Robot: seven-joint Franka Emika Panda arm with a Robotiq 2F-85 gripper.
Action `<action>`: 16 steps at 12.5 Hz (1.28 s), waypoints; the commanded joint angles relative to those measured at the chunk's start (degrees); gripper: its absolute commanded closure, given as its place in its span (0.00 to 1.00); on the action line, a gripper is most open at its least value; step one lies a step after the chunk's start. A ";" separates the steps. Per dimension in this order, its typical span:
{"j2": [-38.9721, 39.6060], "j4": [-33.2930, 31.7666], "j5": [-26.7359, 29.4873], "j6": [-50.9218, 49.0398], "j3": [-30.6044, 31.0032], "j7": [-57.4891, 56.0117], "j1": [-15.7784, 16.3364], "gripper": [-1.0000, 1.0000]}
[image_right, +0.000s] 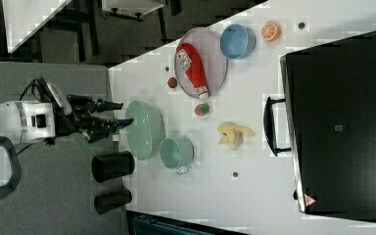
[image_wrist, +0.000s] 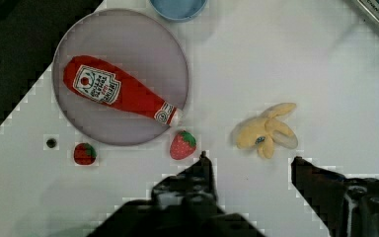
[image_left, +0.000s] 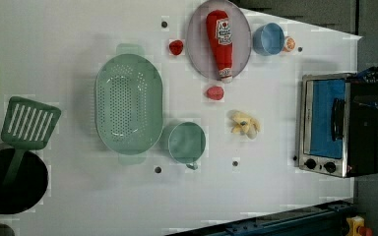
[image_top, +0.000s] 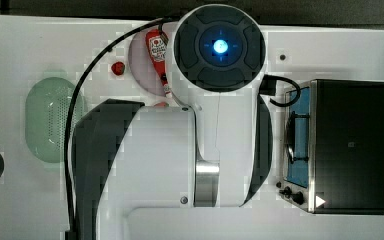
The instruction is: Pick Banana and place it in mug.
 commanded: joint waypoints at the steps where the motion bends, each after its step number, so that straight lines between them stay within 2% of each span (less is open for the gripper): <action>1: -18.24 -9.83 -2.91 -8.91 -2.66 1.94 -0.18 0.21; 3: -18.14 -9.95 -2.92 -8.87 -2.65 1.94 -0.18 0.00; 5: -17.60 -11.59 -2.92 -8.11 -2.65 1.94 -0.17 0.00; 8: -15.81 -17.57 -2.92 -0.76 -2.59 0.21 -0.11 0.00; 13: -8.96 -29.51 -2.92 18.82 -2.70 -17.91 -0.14 0.00; 16: -2.68 -33.28 -2.94 27.29 -2.89 -31.51 -0.23 0.00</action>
